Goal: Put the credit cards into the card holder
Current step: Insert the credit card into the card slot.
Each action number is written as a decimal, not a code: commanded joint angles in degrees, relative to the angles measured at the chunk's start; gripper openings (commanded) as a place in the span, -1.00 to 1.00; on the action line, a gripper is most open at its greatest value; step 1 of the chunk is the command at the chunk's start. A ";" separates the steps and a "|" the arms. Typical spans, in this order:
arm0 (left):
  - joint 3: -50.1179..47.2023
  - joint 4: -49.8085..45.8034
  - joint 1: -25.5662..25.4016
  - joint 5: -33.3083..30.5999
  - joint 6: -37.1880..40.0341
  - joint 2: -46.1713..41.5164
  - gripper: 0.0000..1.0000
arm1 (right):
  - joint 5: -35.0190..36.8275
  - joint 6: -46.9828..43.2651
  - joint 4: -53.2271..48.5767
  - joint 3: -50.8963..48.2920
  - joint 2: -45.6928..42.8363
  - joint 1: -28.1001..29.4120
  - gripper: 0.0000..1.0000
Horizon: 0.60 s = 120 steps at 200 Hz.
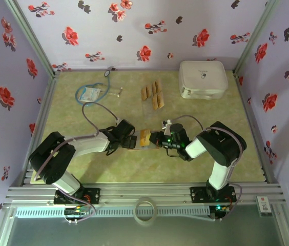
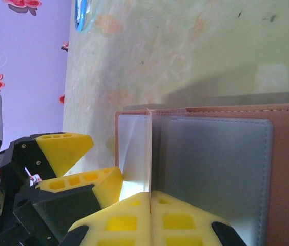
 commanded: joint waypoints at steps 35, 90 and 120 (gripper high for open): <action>-1.22 -2.08 -0.50 -1.66 -0.18 -0.42 0.99 | -0.68 0.51 2.85 -2.08 1.29 0.10 -1.00; -1.23 -2.20 -0.49 -1.65 -0.22 -0.52 0.99 | -0.88 1.17 4.70 -2.37 2.74 0.18 -1.00; -1.28 -2.20 -0.48 -1.64 -0.30 -0.42 0.99 | -1.09 1.89 6.12 -2.20 3.97 0.27 -1.00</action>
